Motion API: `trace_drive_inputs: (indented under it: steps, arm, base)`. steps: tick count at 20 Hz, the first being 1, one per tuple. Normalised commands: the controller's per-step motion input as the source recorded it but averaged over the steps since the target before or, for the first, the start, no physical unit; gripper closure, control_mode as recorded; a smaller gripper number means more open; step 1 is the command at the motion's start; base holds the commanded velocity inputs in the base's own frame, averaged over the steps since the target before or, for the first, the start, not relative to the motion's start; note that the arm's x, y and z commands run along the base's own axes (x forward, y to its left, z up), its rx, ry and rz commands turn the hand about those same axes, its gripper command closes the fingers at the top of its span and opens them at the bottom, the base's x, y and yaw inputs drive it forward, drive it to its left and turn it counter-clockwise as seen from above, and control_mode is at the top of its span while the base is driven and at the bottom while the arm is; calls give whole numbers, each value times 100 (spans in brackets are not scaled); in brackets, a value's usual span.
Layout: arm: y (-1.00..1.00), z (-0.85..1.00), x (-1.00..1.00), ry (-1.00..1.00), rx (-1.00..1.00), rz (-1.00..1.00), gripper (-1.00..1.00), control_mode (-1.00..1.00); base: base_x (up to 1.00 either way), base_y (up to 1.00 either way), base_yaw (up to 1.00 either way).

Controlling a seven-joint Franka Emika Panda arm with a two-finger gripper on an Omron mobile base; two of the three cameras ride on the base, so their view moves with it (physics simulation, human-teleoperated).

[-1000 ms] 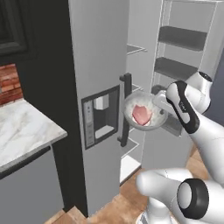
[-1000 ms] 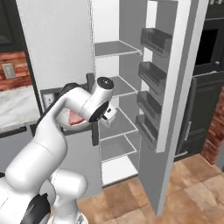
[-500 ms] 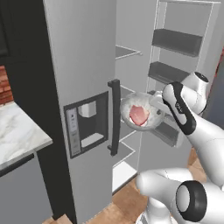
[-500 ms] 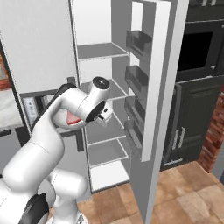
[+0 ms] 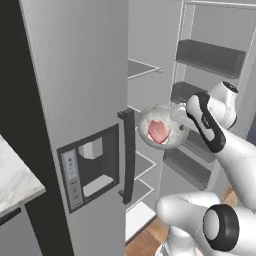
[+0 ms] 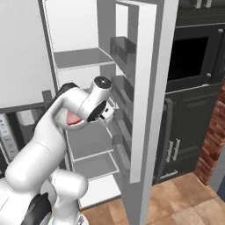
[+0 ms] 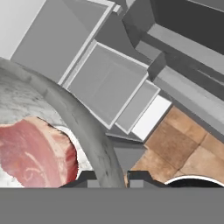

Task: Move the glass cup from next to the sink to the open cabinet. Then, move the bowl with the steak to the fridge to clear the area for faucet cleaning.

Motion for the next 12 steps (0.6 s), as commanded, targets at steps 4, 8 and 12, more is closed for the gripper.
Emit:
trace_drive_inputs:
  steps: [4, 8, 12]
  arm:
    - [0, 0, 0, 0, 0, 0, 100, 100]
    - [0, 31, 4, -1, 3, -17, 100, -100]
    - [-4, 38, -61, -1, 18, -33, 100, -100]
  base:
    - [54, 7, -14]
    - [6, 0, -5]
    - [0, 0, 0]
